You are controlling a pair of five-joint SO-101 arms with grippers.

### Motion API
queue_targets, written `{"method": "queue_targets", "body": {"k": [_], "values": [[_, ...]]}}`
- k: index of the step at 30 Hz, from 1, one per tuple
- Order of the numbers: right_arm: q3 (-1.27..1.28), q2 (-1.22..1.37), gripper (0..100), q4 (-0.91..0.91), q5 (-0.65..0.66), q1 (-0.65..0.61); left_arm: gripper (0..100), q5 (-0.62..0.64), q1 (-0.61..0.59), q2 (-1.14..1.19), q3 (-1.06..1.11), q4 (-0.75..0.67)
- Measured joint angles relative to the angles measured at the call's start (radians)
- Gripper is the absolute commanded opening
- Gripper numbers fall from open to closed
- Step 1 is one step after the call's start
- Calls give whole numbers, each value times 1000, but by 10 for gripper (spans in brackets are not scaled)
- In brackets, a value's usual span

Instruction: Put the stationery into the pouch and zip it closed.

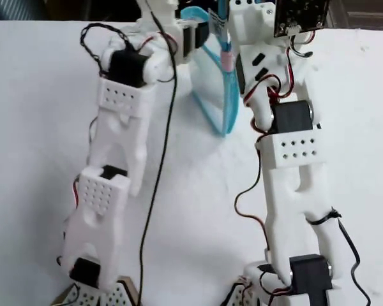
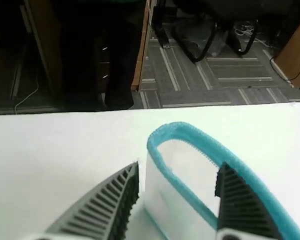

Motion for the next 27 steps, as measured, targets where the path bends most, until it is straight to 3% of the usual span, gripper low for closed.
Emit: {"method": "queue_targets", "body": {"k": [13, 22, 27], "values": [[-91, 8, 16, -20, 0, -2, 258, 2, -46, -115, -78, 147], [-327, 130, 16, 127, 2, 41, 258, 68, -114, -222, -78, 153], [-381, 170, 16, 176, 2, 38, 260, 71, -132, -308, -83, 249]]}}
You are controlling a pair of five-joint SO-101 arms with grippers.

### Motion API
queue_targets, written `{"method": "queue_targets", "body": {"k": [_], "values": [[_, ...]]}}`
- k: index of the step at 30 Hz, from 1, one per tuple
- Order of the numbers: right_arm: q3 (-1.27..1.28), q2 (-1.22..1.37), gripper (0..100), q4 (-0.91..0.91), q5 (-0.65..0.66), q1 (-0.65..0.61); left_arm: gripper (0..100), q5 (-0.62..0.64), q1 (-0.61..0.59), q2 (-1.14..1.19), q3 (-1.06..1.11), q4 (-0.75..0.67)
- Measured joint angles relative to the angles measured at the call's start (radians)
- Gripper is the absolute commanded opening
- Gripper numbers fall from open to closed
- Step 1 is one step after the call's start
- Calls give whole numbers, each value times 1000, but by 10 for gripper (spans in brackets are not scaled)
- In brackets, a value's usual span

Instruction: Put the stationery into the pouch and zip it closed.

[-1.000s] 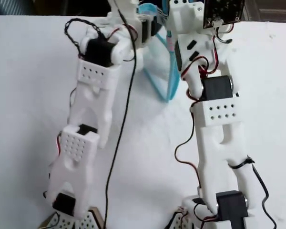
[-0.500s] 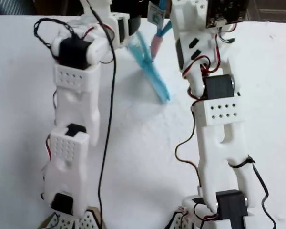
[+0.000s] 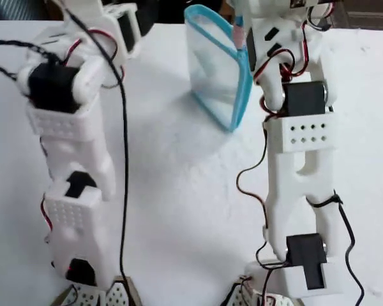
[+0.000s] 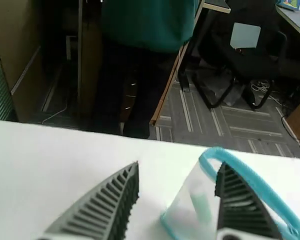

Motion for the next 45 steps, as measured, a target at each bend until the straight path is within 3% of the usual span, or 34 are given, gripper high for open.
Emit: {"method": "queue_targets", "body": {"k": [5, 13, 21, 26, 29, 36, 41, 45], "values": [[-8, 6, 16, 3, 0, 3, 279, 32, 17, -52, 38, 71], [-8, 6, 16, 5, 0, 6, 276, 12, 152, -58, 281, 72], [-12, 71, 16, 5, 0, 6, 273, -6, 141, -69, 387, 72], [-69, 118, 16, 5, 0, 8, 272, -54, 127, -285, 491, 72], [-112, 155, 16, 5, 0, 6, 272, -54, 126, -453, 671, 64], [-175, 198, 16, 5, 0, 8, 271, -6, 158, -770, 1326, -189], [-183, 204, 16, 5, 0, 6, 272, 23, 241, -1079, 1837, -508], [-183, 204, 16, 5, 0, 6, 275, 51, 292, -1142, 2167, -801]]}}
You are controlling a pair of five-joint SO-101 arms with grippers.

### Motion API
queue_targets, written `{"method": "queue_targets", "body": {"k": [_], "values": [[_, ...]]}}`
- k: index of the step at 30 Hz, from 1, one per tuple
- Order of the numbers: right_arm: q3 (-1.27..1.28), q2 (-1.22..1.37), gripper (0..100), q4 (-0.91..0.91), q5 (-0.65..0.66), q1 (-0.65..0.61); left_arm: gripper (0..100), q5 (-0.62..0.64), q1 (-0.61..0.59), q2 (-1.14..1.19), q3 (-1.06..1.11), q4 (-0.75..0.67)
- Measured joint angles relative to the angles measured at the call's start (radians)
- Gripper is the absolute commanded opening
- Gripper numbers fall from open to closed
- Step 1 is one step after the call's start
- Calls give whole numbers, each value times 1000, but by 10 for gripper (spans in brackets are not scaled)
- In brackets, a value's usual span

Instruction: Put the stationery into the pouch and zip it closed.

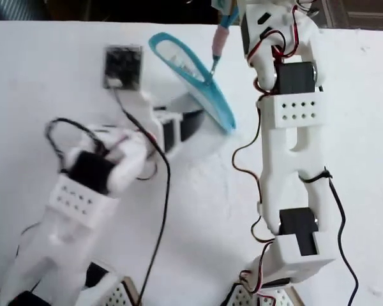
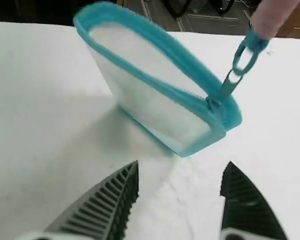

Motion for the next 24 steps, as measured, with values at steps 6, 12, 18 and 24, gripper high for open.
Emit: {"method": "queue_targets", "body": {"k": [6, 12, 18, 24], "values": [[0, 0, 16, 0, 0, 0, 282, -6, 57, 126, 52, -175], [0, 0, 16, 0, 0, 0, 280, 32, 95, 376, -143, -180], [0, 0, 16, 18, 0, 2, 273, 203, 112, 571, -299, -137], [0, 0, 16, 54, 0, 3, 172, 338, 100, 601, -367, -64]]}}
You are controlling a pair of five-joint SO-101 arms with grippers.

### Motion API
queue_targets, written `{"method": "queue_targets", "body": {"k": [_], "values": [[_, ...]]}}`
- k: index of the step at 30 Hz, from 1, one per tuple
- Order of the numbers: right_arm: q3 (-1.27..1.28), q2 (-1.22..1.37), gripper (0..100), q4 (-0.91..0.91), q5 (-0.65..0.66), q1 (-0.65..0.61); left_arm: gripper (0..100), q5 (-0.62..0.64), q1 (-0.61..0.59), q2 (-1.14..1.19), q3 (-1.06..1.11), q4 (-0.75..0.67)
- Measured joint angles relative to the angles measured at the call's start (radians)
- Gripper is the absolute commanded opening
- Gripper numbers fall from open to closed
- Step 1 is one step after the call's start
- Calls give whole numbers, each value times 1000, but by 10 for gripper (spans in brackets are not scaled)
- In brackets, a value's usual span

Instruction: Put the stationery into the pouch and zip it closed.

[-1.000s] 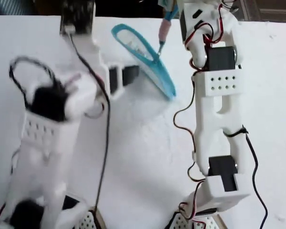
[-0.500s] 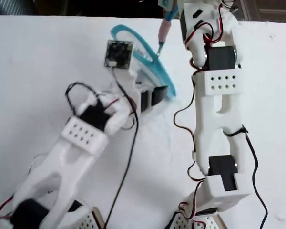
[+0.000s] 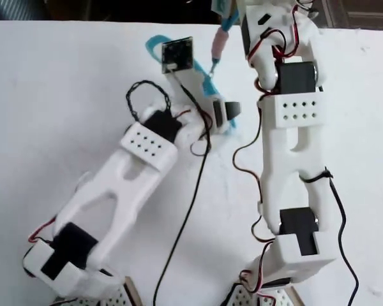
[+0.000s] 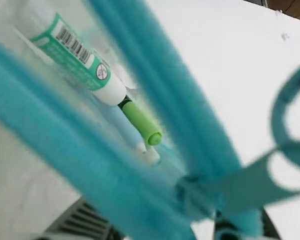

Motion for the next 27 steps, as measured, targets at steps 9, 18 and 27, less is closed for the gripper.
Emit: {"method": "queue_targets", "body": {"k": [9, 18, 27], "values": [[0, 0, 16, 3, 0, -5, 24, -155, -163, 0, -41, 87], [0, 2, 16, 3, 0, -6, 24, -272, -273, -109, -87, 249], [0, 2, 16, 3, 84, -17, 24, -644, -311, -293, 63, 301]]}}
